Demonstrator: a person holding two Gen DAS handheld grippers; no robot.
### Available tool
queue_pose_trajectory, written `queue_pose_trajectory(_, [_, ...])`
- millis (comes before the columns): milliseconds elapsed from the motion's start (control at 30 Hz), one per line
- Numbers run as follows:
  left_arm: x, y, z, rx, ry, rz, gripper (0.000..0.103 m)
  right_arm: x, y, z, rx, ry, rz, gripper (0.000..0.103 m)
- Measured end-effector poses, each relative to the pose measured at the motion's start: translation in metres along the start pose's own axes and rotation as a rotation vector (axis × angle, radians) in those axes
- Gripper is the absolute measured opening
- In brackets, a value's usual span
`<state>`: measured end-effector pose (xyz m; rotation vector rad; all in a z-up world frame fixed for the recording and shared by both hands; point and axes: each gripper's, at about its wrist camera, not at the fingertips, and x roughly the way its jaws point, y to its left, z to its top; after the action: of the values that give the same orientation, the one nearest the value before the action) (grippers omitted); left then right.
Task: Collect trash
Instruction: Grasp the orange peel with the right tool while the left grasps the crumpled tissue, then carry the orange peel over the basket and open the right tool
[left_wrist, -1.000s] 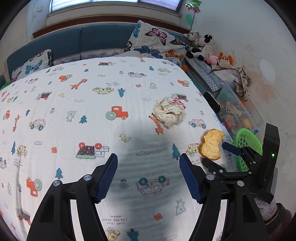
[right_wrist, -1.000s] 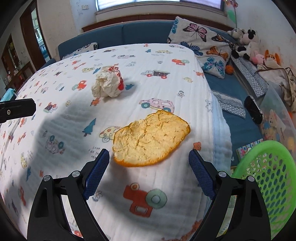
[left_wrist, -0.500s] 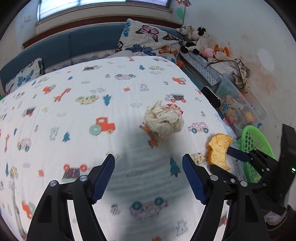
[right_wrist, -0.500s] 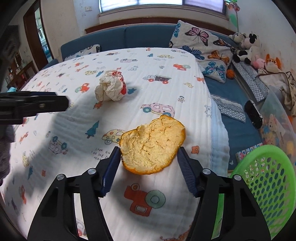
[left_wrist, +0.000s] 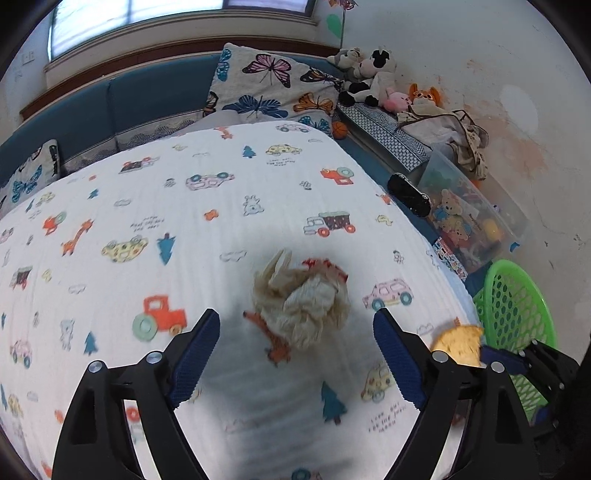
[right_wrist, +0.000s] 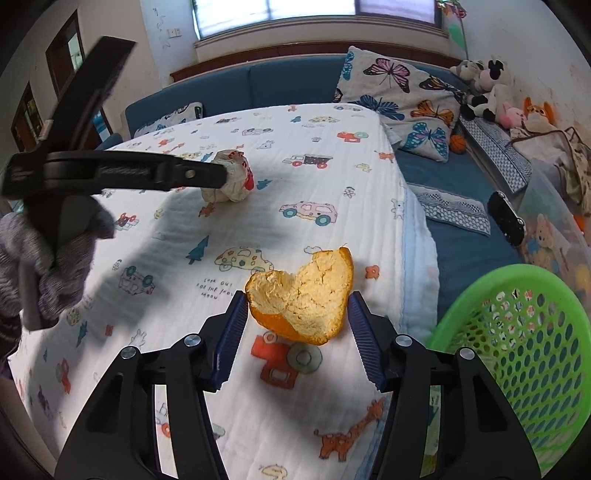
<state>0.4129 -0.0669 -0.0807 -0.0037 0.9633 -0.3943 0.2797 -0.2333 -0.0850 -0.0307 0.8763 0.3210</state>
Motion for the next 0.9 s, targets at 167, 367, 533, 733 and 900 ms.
queue_pose_trajectory(167, [0.013, 0.005, 0.005, -0.011, 0.006, -0.020, 0.083, -0.009, -0.001, -0.004, 0.012, -0.012, 0.013, 0.056])
queue_pose_trajectory(367, [0.022, 0.009, 0.004, -0.026, 0.000, -0.043, 0.077, -0.019, -0.002, -0.008, 0.025, -0.023, 0.023, 0.056])
queue_pose_trajectory(533, [0.029, 0.005, 0.004, -0.009, 0.004, -0.059, 0.069, -0.026, 0.000, -0.011, 0.024, -0.029, 0.026, 0.056])
queue_pose_trajectory(733, [0.030, 0.005, 0.003, -0.020, -0.006, -0.049, 0.056, -0.033, 0.002, -0.015, 0.027, -0.034, 0.030, 0.055])
queue_pose_trajectory(900, [0.020, 0.005, 0.000, -0.028, -0.021, -0.035, 0.052, -0.036, 0.003, -0.017, 0.032, -0.038, 0.033, 0.055])
